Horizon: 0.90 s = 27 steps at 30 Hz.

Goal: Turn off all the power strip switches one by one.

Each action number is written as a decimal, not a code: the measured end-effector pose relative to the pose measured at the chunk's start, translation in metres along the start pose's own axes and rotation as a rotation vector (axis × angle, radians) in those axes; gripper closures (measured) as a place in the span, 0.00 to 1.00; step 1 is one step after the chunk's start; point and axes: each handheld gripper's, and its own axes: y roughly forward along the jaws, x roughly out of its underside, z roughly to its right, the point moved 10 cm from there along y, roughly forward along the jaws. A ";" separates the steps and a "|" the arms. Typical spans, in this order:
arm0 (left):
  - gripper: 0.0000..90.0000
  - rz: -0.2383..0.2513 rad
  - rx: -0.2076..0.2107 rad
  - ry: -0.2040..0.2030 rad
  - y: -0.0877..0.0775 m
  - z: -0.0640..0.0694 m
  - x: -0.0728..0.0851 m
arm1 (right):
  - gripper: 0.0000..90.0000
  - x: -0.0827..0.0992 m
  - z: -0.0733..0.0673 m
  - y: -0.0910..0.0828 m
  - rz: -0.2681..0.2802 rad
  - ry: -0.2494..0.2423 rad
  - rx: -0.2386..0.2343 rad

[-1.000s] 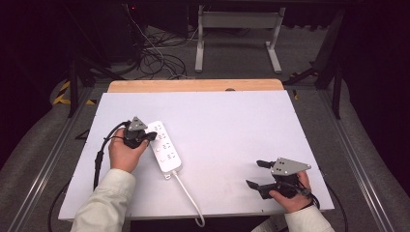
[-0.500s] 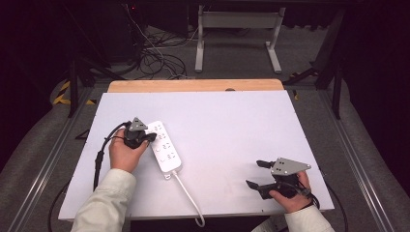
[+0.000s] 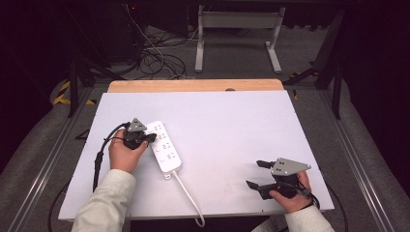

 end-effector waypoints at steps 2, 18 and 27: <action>1.00 0.001 -0.014 0.011 0.000 -0.002 0.000 | 0.23 0.000 0.000 0.000 0.000 -0.001 0.000; 1.00 -0.009 0.001 -0.003 -0.001 0.001 0.001 | 0.23 0.000 -0.001 0.000 -0.001 -0.005 -0.002; 1.00 -0.017 0.009 -0.030 0.000 0.001 0.001 | 0.23 0.000 -0.001 0.000 -0.004 -0.007 -0.003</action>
